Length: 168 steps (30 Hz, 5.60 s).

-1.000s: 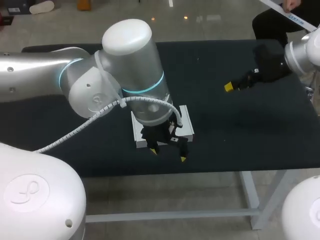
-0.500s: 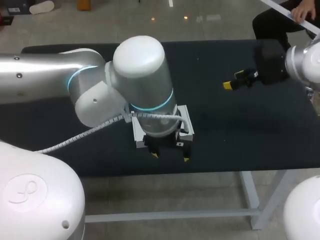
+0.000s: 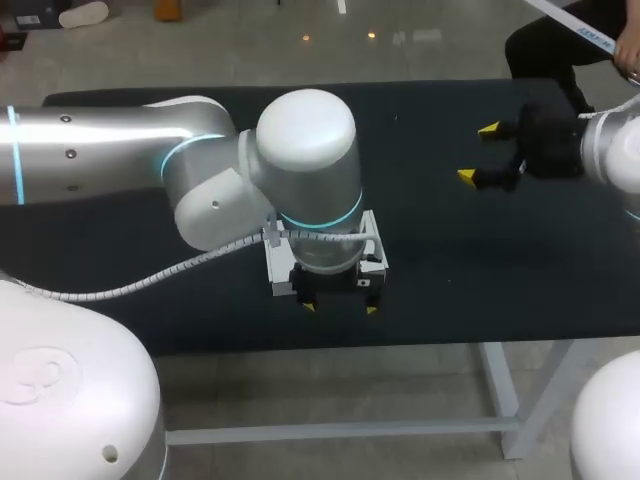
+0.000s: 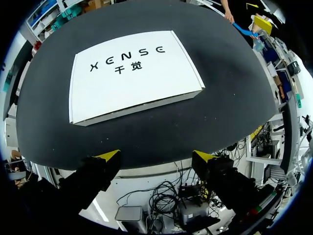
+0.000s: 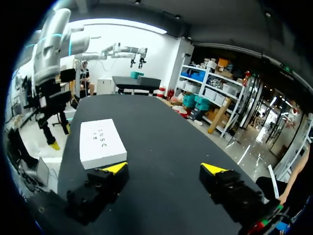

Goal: Assemble the packaging by folding the flat box into shape, placing the metal phone stand inside, and closing the box properly

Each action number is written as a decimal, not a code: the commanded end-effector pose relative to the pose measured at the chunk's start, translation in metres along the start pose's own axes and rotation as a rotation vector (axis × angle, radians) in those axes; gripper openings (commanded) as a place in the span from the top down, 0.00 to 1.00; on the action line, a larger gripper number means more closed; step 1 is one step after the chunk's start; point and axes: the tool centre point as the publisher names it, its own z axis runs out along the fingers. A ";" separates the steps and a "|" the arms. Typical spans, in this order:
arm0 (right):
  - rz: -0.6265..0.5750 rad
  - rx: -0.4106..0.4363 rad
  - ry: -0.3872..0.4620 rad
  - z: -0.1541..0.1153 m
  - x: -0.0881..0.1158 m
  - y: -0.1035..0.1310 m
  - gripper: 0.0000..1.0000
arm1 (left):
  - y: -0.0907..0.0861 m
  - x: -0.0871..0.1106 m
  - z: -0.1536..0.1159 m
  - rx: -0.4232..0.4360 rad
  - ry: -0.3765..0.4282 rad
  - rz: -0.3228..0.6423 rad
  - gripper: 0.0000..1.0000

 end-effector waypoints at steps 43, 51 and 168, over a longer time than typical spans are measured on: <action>0.036 -0.169 -0.116 0.016 -0.029 -0.026 0.00 | -0.093 -0.033 0.041 -0.048 -0.056 -0.097 0.00; 0.036 -0.169 -0.116 0.016 -0.029 -0.026 0.00 | -0.117 -0.040 0.046 -0.049 -0.048 -0.084 0.00; 0.036 -0.169 -0.116 0.016 -0.029 -0.026 0.00 | -0.290 -0.101 0.021 0.234 0.108 0.107 0.00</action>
